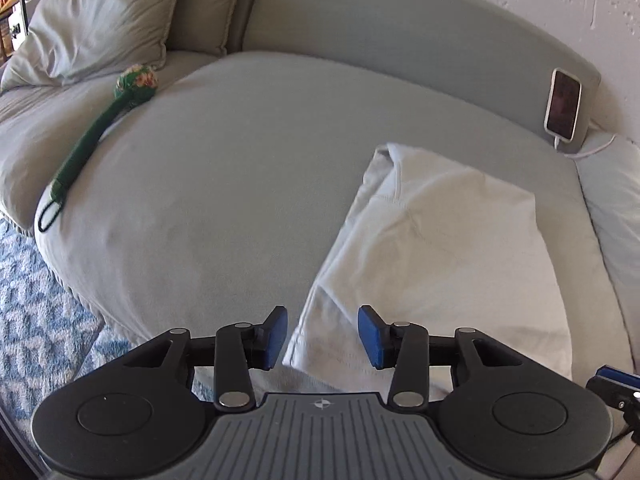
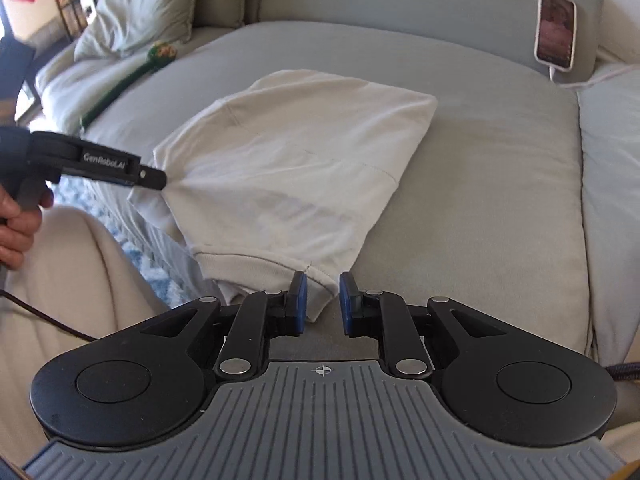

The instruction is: Fold clothes

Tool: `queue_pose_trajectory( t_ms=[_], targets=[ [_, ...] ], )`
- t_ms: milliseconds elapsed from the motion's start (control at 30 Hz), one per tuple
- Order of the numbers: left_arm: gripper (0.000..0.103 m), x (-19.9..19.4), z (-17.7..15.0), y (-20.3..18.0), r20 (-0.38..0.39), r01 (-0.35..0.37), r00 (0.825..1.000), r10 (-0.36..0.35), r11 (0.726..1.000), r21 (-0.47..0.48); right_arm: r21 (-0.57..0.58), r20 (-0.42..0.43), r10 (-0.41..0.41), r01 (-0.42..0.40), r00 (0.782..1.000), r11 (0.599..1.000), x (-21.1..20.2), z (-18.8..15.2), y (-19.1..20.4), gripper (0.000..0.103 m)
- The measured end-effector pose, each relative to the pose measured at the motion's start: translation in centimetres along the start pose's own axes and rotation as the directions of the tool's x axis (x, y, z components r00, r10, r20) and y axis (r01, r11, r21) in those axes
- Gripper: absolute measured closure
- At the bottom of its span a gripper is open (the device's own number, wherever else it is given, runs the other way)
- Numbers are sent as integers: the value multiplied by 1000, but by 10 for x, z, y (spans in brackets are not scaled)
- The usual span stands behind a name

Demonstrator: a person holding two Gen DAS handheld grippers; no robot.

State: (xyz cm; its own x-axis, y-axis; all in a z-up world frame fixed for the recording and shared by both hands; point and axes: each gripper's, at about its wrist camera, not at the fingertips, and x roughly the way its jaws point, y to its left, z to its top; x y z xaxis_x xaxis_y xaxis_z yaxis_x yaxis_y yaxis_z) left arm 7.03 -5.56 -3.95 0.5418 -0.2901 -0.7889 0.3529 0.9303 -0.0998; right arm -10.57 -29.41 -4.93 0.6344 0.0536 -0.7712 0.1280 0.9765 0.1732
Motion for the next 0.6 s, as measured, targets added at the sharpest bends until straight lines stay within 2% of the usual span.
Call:
queue_pose_trajectory(
  t_ms=[67, 100, 167, 333, 400, 433, 533, 600],
  targets=[
    [60, -8, 12, -6, 55, 31, 998, -31, 1000, 1, 71, 70, 4, -9, 998, 997, -9, 5, -17, 83],
    [59, -9, 17, -12, 67, 60, 996, -60, 998, 5, 108, 102, -4, -7, 995, 994, -11, 8, -24, 79],
    [55, -5, 27, -24, 84, 97, 991, -99, 995, 34, 183, 145, -20, -7, 989, 983, -8, 16, -38, 79],
    [55, 23, 39, -57, 91, 98, 989, -114, 982, 163, 319, 188, -48, -14, 981, 948, 23, 32, -61, 79],
    [63, 37, 44, -65, 86, 108, 989, -124, 980, 167, 337, 187, -53, -14, 981, 941, 41, 40, -67, 81],
    [72, 44, 48, -69, 97, 104, 988, -122, 980, 167, 336, 187, -52, -14, 981, 942, 49, 44, -68, 82],
    [78, 62, 58, -80, 168, 103, 976, -137, 975, 196, 298, 191, -44, -15, 981, 955, 79, 64, -61, 82],
    [81, 84, 64, -88, 146, 51, 985, -87, 972, 231, 259, 200, -30, -24, 979, 966, 95, 78, -55, 82]
  ],
)
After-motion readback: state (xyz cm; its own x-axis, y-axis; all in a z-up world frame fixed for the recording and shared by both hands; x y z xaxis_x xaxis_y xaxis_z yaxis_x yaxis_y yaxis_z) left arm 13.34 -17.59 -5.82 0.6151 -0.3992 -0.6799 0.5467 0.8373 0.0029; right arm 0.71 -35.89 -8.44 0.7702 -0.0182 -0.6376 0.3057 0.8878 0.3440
